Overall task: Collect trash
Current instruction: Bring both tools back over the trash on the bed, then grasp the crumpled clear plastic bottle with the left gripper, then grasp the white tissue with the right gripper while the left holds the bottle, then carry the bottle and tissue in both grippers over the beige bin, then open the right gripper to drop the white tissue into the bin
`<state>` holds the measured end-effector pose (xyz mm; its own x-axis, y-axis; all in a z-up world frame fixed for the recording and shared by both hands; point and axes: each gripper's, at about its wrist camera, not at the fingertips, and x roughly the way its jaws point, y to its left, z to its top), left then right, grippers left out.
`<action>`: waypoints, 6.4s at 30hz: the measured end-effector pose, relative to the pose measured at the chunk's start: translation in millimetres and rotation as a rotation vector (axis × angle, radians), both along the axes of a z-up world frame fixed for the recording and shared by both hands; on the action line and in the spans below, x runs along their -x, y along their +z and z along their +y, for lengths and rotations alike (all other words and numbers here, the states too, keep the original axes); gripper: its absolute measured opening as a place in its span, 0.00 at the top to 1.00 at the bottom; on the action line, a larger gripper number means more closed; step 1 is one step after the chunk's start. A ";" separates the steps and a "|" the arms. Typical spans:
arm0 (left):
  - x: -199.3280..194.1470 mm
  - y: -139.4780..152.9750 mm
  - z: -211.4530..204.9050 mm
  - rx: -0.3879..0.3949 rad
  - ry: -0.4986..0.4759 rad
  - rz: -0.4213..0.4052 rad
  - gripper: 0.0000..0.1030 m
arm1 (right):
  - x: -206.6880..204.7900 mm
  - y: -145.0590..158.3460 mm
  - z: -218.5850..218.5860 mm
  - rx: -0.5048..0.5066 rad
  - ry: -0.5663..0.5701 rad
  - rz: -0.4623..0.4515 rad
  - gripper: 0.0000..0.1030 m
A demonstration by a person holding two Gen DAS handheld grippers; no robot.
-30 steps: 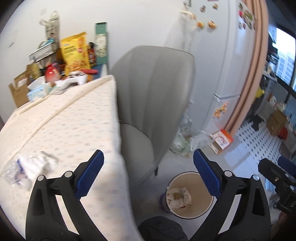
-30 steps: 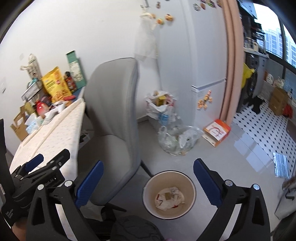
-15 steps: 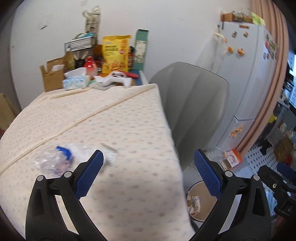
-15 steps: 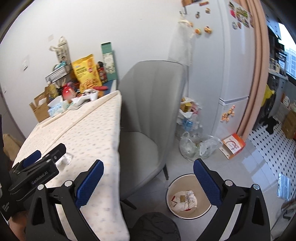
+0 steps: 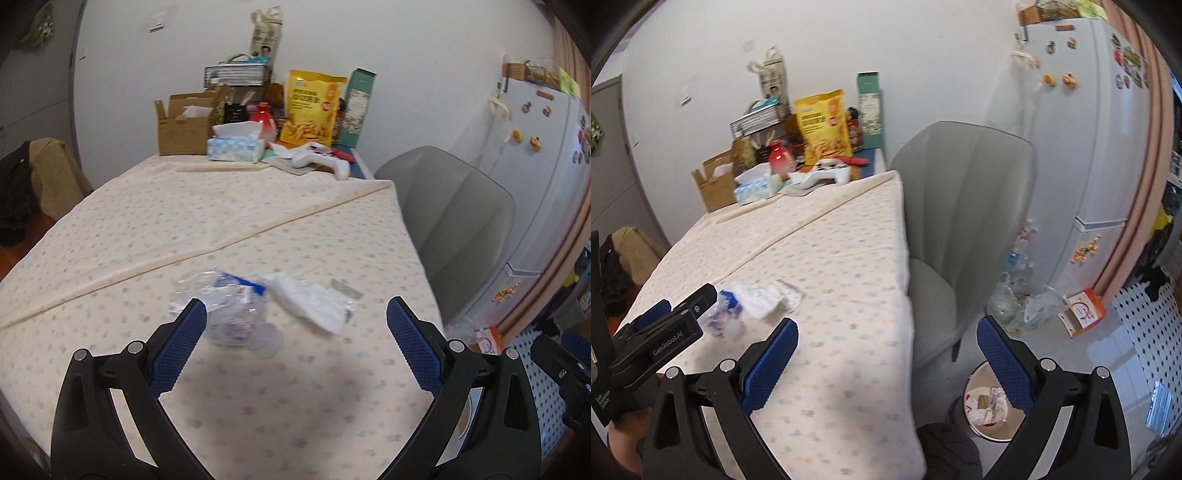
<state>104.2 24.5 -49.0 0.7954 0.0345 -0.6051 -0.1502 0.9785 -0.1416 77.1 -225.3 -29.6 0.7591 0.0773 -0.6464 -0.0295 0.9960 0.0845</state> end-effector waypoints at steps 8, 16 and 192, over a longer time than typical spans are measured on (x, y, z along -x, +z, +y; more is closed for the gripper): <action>4.7 -11.2 40.1 0.008 0.064 0.022 0.06 | -9.2 -8.3 40.2 0.009 0.073 0.022 0.07; -0.7 -28.3 69.2 0.032 0.095 0.058 0.06 | -20.0 -20.6 69.2 0.031 0.107 0.051 0.07; -107.2 -102.9 -362.6 -0.211 -0.549 0.208 0.12 | -50.6 -153.4 -295.8 -0.161 -0.370 0.305 0.99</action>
<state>211.4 -338.1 -151.9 0.5974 -0.2104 -0.7738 0.3793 0.9243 0.0414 127.6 -521.1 -183.0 0.5325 -0.0446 -0.8452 0.3734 0.9086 0.1873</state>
